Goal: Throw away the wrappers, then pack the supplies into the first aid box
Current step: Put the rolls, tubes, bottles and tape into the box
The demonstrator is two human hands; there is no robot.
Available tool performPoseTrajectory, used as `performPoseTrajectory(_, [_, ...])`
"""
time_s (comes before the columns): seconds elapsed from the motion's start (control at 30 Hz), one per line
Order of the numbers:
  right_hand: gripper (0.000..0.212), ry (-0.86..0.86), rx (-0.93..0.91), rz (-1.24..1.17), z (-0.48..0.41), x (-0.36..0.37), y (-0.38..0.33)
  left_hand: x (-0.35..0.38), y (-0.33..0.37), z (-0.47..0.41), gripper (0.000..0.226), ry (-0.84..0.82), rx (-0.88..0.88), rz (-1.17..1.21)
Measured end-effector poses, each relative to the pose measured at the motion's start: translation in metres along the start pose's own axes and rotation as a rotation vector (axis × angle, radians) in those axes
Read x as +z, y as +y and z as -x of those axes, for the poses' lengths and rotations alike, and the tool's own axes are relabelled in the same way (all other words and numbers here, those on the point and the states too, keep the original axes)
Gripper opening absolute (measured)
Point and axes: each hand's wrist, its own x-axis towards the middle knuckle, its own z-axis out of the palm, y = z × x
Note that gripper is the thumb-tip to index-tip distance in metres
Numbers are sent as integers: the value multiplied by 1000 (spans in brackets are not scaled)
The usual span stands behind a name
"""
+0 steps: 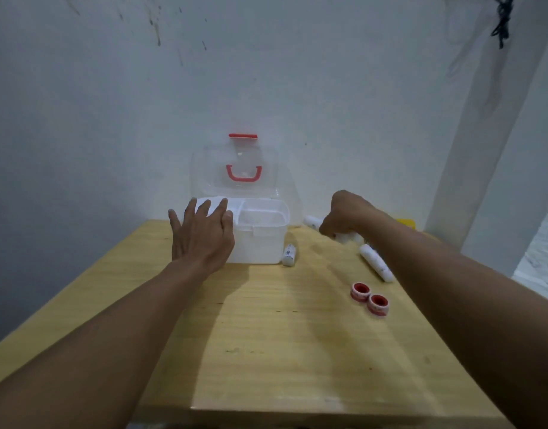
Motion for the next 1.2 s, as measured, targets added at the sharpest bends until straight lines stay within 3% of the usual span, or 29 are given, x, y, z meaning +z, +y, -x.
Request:
performPoseTrajectory(0.07, [15, 37, -26, -30, -7, -17, -9, 1, -5, -1, 55, -14, -13, 0])
performPoseTrajectory(0.23, [38, 34, -227, -3, -30, -39, -49, 3, -10, -4, 54, -29, -10, 10])
performPoseTrajectory(0.43, [52, -155, -342, 303, -41, -39, -92, 2, -7, -5, 55, -18, 23, -18])
performPoseTrajectory(0.63, [50, -262, -376, 389, -48, -24, -116, 1, -12, -5, 54, -27, 5, 4])
performPoseTrajectory(0.97, [42, -475, -327, 29, -59, -13, -116, 3, -16, -6, 54, -6, 7, 40])
performPoseTrajectory(1.2, [32, -500, -332, -153, -62, -5, -105, 7, -17, -7, 52, 0, -3, 74])
